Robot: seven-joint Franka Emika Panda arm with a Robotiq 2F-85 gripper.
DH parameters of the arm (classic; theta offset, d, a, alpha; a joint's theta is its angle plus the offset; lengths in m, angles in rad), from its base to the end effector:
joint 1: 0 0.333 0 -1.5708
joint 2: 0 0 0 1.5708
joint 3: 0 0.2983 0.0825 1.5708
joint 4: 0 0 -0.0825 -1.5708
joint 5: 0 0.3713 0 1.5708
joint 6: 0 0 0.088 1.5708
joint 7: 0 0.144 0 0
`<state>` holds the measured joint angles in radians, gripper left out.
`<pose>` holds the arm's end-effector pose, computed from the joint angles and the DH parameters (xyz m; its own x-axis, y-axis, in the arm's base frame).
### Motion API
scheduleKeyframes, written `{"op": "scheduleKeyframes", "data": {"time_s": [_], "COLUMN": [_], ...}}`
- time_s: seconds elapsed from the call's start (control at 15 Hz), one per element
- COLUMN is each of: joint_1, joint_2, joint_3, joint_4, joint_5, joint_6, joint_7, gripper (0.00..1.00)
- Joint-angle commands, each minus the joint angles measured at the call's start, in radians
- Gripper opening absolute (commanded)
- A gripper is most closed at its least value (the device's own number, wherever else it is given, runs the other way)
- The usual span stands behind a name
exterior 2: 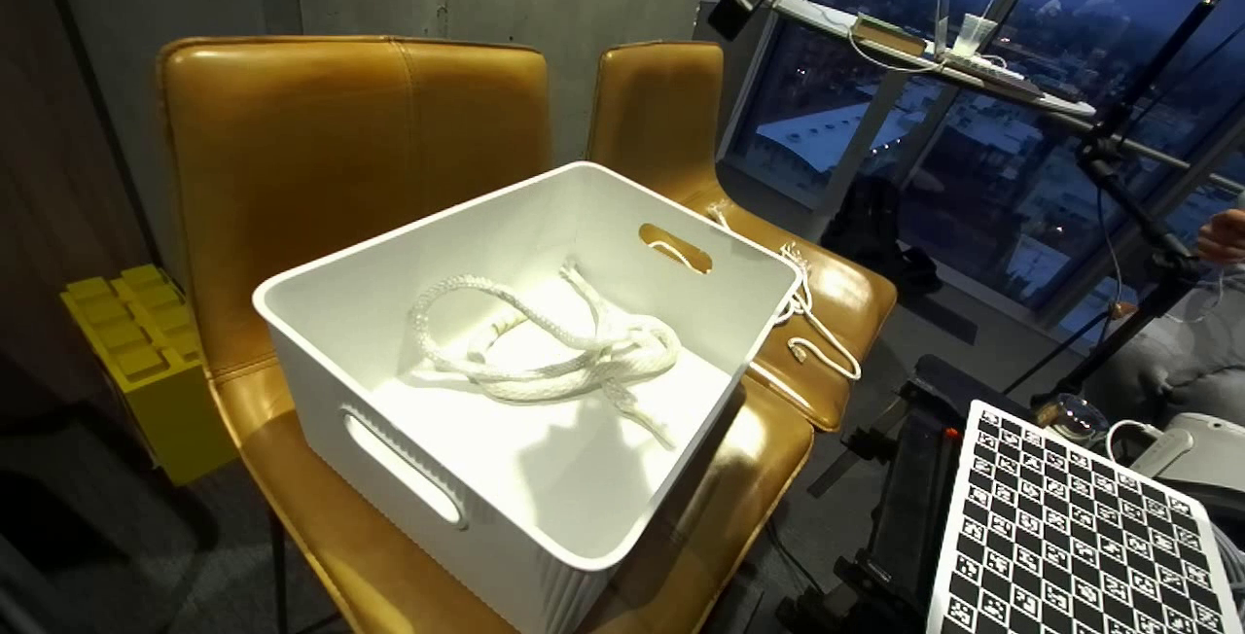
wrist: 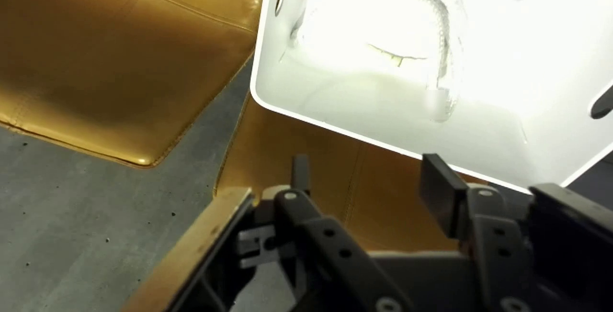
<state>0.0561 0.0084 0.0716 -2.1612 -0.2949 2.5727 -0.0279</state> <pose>0.5712 0.0723 0.3917 0.8526 0.3829 0.3556 0.3083 -0.9180 0.2495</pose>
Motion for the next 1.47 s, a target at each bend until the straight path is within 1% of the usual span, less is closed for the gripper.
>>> {"op": "scheduleKeyframes", "data": {"time_s": [0.0,0.07,0.27,0.47,0.6,0.8,1.13,1.4], "joint_1": [-0.034,-0.047,-0.096,-0.150,-0.185,-0.229,-0.293,-0.341], "joint_2": [-0.030,-0.032,-0.019,0.015,0.065,0.142,0.285,0.419], "joint_3": [-0.039,-0.052,-0.099,-0.151,-0.184,-0.211,-0.215,-0.217], "joint_4": [-0.062,-0.077,-0.091,-0.070,-0.040,-0.008,0.054,0.147], "joint_5": [0.152,0.219,0.386,0.453,0.455,0.428,0.393,0.360], "joint_6": [-0.005,-0.021,-0.094,-0.189,-0.213,-0.182,-0.103,-0.043], "joint_7": [-0.169,-0.236,-0.414,-0.520,-0.550,-0.555,-0.555,-0.533], "gripper": [0.93,0.99,1.00,1.00,1.00,1.00,1.00,1.00]}}
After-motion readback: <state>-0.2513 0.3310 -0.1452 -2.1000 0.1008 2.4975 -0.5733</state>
